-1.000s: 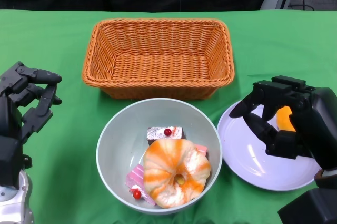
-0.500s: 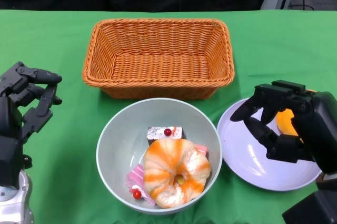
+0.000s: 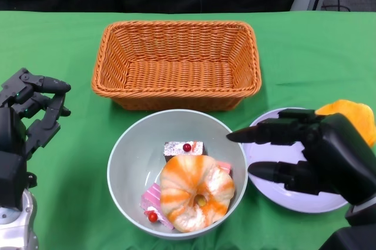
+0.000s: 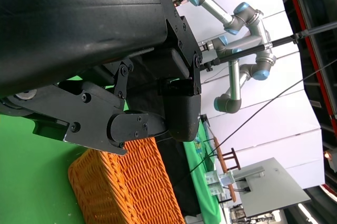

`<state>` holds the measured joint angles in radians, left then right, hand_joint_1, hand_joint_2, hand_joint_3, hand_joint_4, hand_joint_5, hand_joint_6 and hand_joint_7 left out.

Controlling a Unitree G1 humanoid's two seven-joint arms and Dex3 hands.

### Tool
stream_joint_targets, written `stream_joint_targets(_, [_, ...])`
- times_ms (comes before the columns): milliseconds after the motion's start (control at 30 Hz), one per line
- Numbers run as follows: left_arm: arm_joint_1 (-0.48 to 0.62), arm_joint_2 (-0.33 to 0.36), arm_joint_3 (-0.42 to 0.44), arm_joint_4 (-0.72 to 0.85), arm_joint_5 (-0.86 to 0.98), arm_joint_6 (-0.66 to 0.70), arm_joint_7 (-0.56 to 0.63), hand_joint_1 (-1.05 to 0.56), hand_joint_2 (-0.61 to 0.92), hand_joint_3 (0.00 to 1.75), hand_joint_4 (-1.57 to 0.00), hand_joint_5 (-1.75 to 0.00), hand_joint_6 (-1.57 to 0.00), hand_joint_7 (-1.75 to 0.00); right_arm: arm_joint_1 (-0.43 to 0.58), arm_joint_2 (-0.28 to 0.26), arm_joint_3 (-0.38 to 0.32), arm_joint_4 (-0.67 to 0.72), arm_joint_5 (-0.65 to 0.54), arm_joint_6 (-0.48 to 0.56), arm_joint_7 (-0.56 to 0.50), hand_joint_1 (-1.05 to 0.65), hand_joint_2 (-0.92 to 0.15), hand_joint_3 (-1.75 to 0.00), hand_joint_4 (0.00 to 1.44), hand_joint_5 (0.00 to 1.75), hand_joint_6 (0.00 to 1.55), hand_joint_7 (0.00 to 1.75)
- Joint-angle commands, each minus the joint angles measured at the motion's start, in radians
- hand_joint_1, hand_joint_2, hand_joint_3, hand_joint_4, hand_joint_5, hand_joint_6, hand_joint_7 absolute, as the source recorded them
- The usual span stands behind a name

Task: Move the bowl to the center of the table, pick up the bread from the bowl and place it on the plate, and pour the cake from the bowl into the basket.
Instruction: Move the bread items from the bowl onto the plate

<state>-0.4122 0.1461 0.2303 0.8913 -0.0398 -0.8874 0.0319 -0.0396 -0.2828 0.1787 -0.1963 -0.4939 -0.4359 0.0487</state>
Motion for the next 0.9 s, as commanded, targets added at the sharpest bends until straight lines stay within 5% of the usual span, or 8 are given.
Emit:
stream_joint_targets(33, [0.006, 0.013, -0.001, 0.005, -0.003, -0.021, -0.008, -0.16, 0.83, 0.48, -0.76, -1.47, -0.79, -1.13, -0.006, -0.002, 0.027, -0.021, -0.014, 0.024, 0.031, -0.42, -0.86, 0.0, 0.71, 0.43, 0.82, 0.01])
stream_joint_targets(333, [0.009, 0.009, -0.009, -0.001, 0.011, -0.02, 0.004, -0.14, 0.74, 0.69, -0.76, -1.49, -0.8, -1.14, -0.073, 0.021, 0.106, 0.035, -0.085, 0.026, 0.029, -0.47, -0.82, 0.0, 0.68, 0.37, 0.77, 0.0])
stream_joint_targets(900, [0.016, 0.005, -0.022, -0.007, 0.021, -0.024, 0.011, -0.12, 0.73, 0.73, -0.74, -1.49, -0.78, -1.16, -0.172, 0.013, 0.214, 0.029, -0.271, 0.218, 0.173, -0.65, -0.87, -0.01, 0.49, 0.22, 0.57, 0.0])
